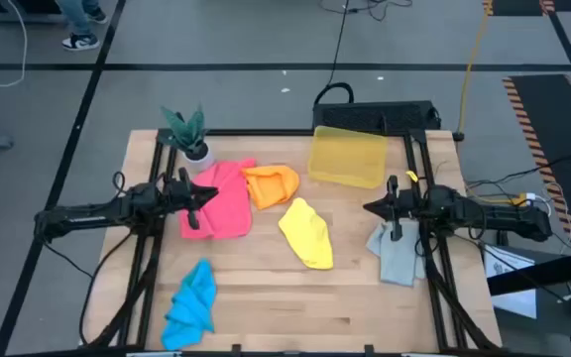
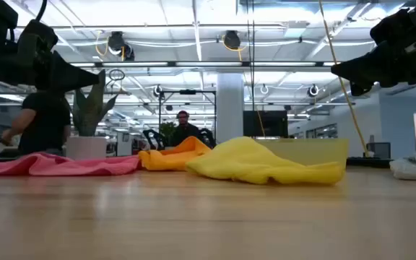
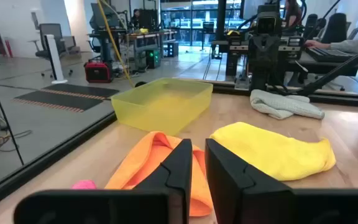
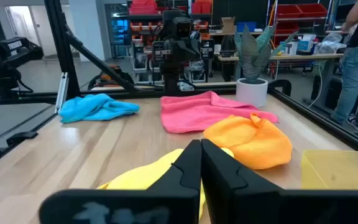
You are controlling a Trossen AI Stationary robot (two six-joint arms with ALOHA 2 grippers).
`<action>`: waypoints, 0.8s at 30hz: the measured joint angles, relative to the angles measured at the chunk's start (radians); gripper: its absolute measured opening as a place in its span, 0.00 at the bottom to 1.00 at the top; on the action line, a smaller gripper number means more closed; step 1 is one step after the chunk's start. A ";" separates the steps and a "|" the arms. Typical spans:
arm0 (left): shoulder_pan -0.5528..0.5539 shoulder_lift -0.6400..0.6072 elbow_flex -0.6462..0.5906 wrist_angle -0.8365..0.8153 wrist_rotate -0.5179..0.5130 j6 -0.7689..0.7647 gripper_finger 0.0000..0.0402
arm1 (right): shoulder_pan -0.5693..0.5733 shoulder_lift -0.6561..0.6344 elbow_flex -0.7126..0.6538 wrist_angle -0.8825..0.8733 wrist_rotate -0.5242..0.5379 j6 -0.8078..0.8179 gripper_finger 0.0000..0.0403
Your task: Fold microfiber towels
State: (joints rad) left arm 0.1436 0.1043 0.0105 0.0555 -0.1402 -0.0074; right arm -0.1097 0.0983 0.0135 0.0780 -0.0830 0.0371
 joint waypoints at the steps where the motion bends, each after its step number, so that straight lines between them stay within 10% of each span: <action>1: 0.000 0.000 0.000 0.000 0.000 0.000 0.12 | 0.000 0.000 0.000 0.000 0.000 0.000 0.00; 24: 0.000 0.000 0.000 0.000 0.000 0.000 0.12 | 0.000 0.000 0.000 0.000 0.000 0.000 0.00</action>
State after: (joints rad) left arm 0.1435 0.1044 0.0105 0.0556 -0.1402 -0.0071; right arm -0.1094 0.0985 0.0139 0.0780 -0.0830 0.0370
